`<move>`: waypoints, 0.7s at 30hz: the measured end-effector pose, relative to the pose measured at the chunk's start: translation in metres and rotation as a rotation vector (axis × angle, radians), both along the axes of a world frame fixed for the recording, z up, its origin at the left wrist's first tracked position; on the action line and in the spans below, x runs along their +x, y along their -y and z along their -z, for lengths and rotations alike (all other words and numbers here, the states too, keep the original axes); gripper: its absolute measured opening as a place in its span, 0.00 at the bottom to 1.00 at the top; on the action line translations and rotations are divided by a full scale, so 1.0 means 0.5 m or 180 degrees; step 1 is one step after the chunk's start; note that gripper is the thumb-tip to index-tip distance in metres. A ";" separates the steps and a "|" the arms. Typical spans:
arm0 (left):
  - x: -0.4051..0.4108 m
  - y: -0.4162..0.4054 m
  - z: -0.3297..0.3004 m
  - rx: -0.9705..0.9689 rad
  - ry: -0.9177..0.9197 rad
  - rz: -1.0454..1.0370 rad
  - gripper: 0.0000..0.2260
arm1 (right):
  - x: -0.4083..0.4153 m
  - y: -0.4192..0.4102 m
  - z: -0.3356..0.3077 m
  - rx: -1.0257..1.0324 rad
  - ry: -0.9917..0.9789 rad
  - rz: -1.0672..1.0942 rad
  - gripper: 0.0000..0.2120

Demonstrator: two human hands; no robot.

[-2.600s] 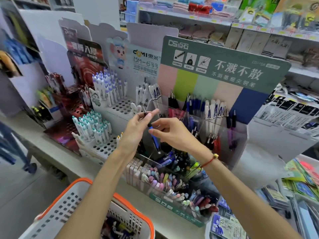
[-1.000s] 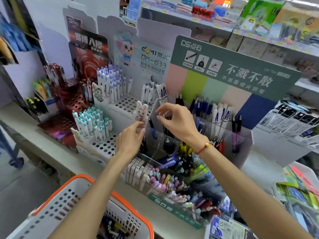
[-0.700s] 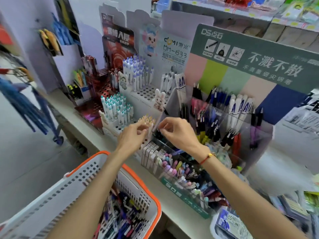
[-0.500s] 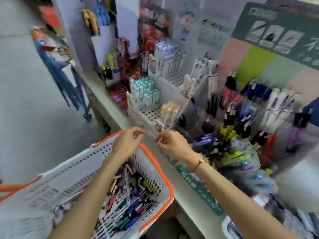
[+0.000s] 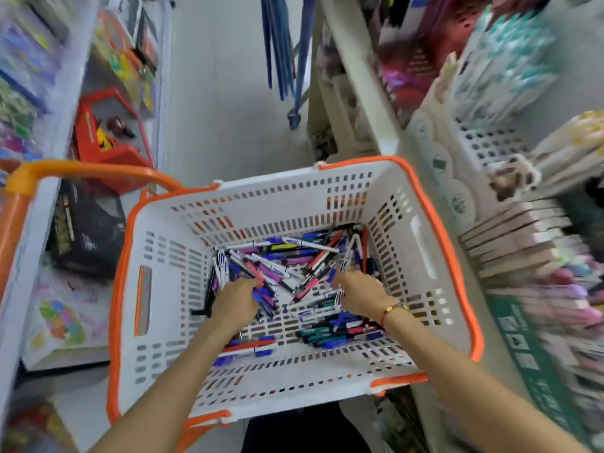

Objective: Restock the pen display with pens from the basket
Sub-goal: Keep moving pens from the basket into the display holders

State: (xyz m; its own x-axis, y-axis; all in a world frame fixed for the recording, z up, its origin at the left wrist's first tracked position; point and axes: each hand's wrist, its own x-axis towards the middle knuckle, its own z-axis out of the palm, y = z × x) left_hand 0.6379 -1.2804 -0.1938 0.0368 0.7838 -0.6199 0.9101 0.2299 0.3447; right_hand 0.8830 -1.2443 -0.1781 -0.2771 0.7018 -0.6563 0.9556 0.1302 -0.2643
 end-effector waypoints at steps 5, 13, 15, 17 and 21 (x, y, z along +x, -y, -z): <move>0.052 0.041 0.077 -0.0413 0.0645 0.0771 0.20 | -0.012 0.009 0.092 -0.0527 0.0174 -0.1017 0.25; 0.200 0.035 0.124 -0.0013 0.0119 0.1953 0.27 | 0.047 0.022 0.101 0.0757 0.1308 -0.2818 0.27; 0.211 0.030 0.122 0.0337 -0.0125 0.2222 0.23 | 0.056 0.022 0.106 0.0743 0.1174 -0.2820 0.26; 0.227 0.029 0.121 0.0331 -0.0123 0.2109 0.20 | 0.060 0.027 0.106 0.0606 0.1089 -0.2573 0.27; 0.247 0.020 0.104 0.0005 -0.0058 0.1630 0.16 | 0.061 0.038 0.108 0.0633 0.0991 -0.2339 0.32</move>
